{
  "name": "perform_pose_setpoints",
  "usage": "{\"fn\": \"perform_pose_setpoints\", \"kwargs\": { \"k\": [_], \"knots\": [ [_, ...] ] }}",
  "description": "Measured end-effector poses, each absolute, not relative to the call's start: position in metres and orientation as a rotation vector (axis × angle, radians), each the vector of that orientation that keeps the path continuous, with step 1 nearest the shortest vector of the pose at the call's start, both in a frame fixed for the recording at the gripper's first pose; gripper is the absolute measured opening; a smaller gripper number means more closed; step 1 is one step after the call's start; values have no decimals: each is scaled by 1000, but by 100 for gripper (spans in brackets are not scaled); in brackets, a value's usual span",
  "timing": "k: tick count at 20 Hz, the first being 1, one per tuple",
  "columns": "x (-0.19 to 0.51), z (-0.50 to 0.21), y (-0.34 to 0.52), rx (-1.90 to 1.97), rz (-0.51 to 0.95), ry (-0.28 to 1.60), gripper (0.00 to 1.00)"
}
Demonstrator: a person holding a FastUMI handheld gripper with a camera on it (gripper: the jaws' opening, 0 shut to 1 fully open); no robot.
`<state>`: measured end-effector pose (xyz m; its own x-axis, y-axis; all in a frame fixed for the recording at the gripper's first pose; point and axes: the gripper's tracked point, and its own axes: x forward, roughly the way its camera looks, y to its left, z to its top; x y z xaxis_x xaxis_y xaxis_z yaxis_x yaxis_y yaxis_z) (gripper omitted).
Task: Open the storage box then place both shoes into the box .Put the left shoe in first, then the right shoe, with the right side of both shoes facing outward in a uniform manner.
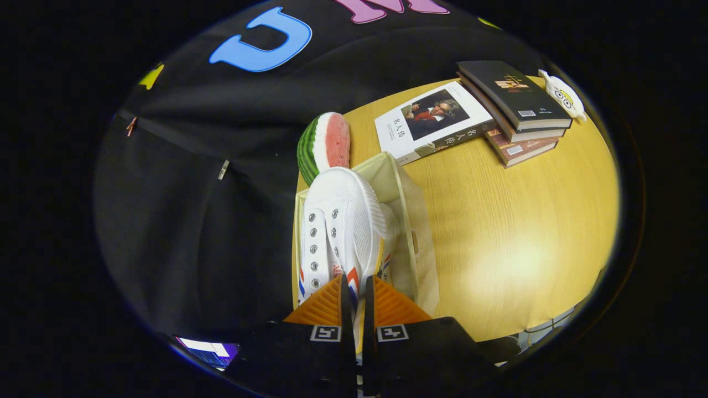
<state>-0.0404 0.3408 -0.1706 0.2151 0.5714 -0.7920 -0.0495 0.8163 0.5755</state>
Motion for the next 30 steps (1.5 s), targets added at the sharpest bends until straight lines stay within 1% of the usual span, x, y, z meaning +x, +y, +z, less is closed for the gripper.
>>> {"fn": "perform_pose_setpoints", "kwargs": {
  "k": [2, 5, 9, 13, 21, 24, 30],
  "knots": [
    [-39, -156, 362, 591, 499, 1281, 23],
    [-23, -133, 355, 617, 491, 1208, 99],
    [-12, -106, 334, 556, 497, 1080, 99],
    [2, -78, 290, 439, 468, 916, 98],
    [31, -25, 184, 198, 333, 563, 98],
    [42, -15, 136, 102, 258, 466, 99],
    [56, 8, 64, -2, 165, 256, 99]
  ]
}}
